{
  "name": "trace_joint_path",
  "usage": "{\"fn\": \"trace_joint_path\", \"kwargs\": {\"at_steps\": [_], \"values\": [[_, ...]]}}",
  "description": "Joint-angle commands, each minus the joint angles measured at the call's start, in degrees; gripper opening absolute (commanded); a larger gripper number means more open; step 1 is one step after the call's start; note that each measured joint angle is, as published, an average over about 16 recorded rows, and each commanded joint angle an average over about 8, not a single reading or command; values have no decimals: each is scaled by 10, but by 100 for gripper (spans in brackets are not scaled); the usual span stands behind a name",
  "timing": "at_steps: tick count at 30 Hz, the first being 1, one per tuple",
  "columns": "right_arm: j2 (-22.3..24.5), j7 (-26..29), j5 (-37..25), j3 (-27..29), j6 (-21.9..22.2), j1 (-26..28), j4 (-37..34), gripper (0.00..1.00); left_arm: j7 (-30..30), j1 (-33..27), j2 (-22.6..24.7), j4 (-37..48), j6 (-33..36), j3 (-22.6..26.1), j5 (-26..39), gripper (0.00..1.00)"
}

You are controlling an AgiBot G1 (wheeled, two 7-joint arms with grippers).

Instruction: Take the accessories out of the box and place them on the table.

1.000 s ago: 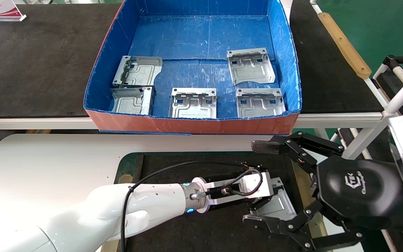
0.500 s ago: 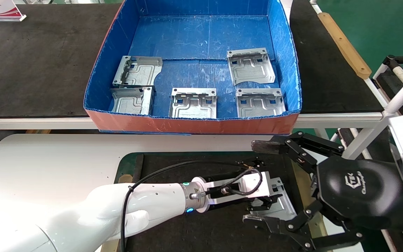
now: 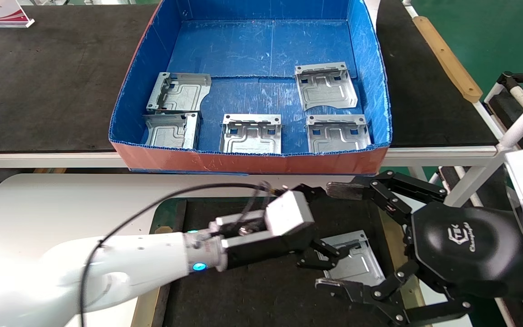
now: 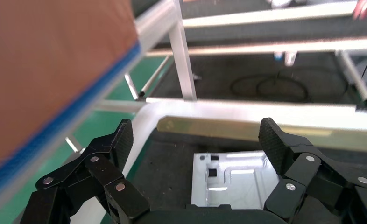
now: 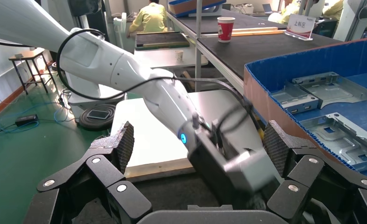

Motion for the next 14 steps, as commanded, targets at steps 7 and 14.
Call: {"fn": "trace_joint_path", "kwargs": {"at_steps": [7,14], "values": [[0,0,0,0,0,0,0,100,-73,25,-58,-42,76,-86,19,100],[0,0,0,0,0,0,0,100,-123,42,-98,-72,128,-146,32,100]]}}
